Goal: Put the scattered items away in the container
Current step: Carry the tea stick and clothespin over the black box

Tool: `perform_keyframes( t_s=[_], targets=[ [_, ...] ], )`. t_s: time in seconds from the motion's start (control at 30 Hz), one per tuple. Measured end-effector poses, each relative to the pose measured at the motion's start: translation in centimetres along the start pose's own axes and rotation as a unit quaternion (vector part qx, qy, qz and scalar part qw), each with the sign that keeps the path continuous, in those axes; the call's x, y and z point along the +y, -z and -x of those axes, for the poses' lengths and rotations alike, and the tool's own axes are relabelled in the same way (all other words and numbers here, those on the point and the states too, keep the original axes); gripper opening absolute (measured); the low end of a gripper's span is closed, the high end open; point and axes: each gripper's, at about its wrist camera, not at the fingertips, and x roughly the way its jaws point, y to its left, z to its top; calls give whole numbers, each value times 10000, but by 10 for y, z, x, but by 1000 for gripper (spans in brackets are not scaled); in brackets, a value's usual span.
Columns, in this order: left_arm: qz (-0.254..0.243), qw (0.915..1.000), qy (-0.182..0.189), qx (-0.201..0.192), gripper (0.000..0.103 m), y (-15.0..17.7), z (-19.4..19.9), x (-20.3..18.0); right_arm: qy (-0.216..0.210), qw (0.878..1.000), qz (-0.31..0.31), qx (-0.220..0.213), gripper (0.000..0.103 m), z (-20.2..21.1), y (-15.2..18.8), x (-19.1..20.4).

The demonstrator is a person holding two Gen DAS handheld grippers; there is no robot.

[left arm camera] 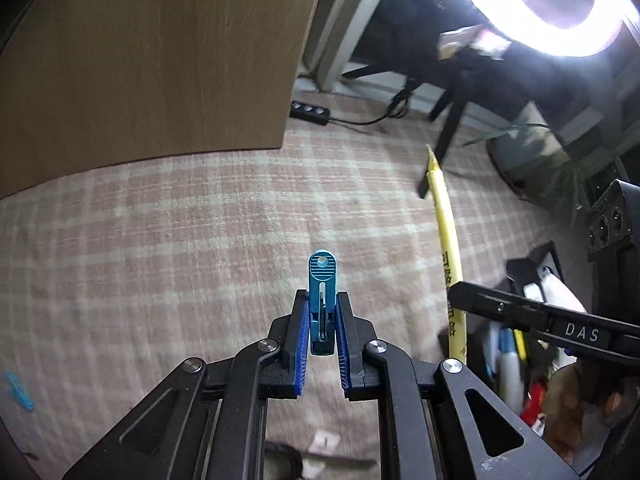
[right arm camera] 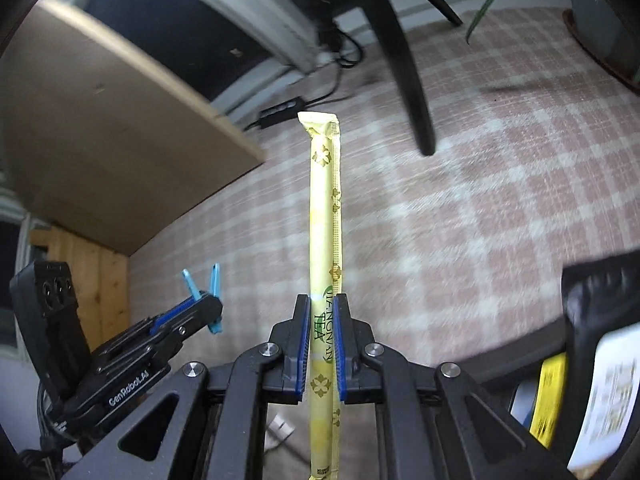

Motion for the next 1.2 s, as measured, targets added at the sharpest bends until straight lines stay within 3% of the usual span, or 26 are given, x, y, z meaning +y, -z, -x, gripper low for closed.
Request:
perform_keyframes(
  t_s=[0.3, 0.53, 0.7, 0.93, 1.2],
  targets=[
    [-470, 9985, 275, -34, 13, 28, 27, -60, -106, 9993, 108, -355, 10, 71, 56, -7],
    [-1085, 9923, 596, 100, 13, 53, 28, -137, 342, 9950, -148, -932, 10, 152, 105, -62],
    [-1518, 9847, 811, 285, 13, 75, 15, -200, 718, 9856, -660, -1381, 10, 204, 131, -117],
    [-2062, 9715, 1081, 436, 13, 105, 6, -275, 1079, 9732, -1206, -1635, 10, 232, 149, -171],
    [-2390, 9623, 1177, 543, 13, 121, -4, -323, 1174, 9685, -1475, -1625, 10, 239, 155, -203]
  ],
)
